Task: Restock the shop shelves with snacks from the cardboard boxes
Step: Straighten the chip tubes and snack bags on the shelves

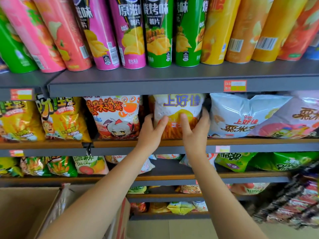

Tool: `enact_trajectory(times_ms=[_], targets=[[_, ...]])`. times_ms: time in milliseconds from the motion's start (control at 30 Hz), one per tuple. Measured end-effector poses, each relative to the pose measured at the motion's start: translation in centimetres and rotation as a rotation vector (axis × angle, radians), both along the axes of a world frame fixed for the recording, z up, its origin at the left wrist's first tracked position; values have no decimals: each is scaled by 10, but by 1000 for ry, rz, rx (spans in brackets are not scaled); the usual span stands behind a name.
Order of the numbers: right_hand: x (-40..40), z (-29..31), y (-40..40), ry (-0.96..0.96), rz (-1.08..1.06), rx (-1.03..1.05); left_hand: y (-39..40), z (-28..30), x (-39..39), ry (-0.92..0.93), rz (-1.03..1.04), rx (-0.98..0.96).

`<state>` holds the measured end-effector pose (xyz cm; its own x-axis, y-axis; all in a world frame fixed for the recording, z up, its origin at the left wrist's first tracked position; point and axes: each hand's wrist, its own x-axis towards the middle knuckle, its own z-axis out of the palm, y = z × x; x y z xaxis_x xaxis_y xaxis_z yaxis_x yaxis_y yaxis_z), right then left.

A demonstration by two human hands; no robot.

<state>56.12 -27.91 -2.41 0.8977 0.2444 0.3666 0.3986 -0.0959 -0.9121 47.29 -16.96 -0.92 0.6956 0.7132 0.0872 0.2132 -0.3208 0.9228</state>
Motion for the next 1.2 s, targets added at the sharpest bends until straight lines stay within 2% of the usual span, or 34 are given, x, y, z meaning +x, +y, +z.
enact_trajectory(times_ms=[100, 167, 200, 267, 333, 433, 533, 600, 867, 1100, 1200], targets=[[-50, 0, 2, -212, -140, -26, 1, 1, -42, -154, 141, 403], [-69, -1, 16, -353, -74, -36, 13, 5, -71, -297, 298, 634], [-74, 1, 26, -405, -20, -34, 23, 8, -83, -345, 391, 647], [-78, 4, 48, -416, 87, -52, 50, 12, -97, -368, 554, 480], [-80, 9, 68, -332, 195, -98, 77, 15, -103, -312, 601, 237], [-82, 20, 94, -129, 377, -148, 106, 18, -102, -220, 426, -58], [-79, 30, 118, 203, 465, -106, 118, 17, -98, -81, 301, -149], [-74, 28, 133, 300, 444, -122, 121, 16, -94, -70, 282, -207], [-72, 32, 156, 420, 304, -146, 129, 16, -77, -50, 351, -244], [-76, 36, 155, 401, 267, -231, 130, 15, -76, -8, 341, -232], [-83, 37, 142, 359, 270, -268, 125, 8, -82, 3, 286, -139]])
